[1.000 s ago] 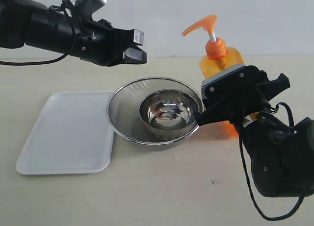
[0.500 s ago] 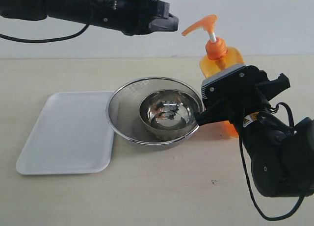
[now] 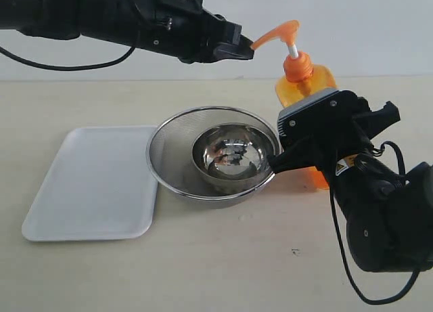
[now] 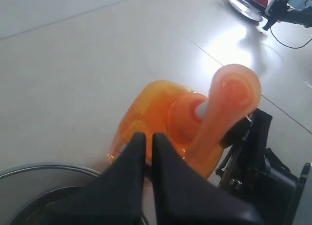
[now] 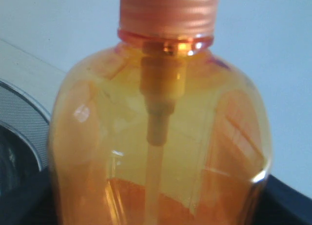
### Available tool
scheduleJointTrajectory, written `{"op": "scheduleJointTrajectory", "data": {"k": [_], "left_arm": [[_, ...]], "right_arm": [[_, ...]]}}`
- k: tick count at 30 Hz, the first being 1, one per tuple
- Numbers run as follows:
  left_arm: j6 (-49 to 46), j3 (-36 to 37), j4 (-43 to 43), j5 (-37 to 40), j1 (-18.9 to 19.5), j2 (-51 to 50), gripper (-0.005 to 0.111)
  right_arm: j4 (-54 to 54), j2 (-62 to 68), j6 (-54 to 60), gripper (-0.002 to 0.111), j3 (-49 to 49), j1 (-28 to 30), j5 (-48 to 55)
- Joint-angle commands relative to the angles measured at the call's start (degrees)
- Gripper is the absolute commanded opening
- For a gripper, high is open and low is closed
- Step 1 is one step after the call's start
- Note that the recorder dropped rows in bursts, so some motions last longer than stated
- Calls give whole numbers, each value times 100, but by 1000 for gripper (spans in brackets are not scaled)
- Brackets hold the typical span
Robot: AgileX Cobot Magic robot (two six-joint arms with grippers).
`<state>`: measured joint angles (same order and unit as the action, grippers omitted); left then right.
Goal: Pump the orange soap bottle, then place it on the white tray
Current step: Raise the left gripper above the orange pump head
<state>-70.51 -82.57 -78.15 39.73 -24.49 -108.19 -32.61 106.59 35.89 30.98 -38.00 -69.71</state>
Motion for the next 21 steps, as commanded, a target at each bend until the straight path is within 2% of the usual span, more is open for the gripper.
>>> {"op": "scheduleJointTrajectory", "data": {"k": [1, 11, 21], "left_arm": [[-19, -48, 0, 105, -23, 9, 5], [-21, -48, 0, 480, -23, 19, 5], [-21, -48, 0, 485, -23, 19, 5]], "right_arm": [[17, -14, 23, 0, -25, 24, -25], [17, -14, 23, 0, -25, 24, -25], [17, -14, 10, 0, -25, 24, -25]]}}
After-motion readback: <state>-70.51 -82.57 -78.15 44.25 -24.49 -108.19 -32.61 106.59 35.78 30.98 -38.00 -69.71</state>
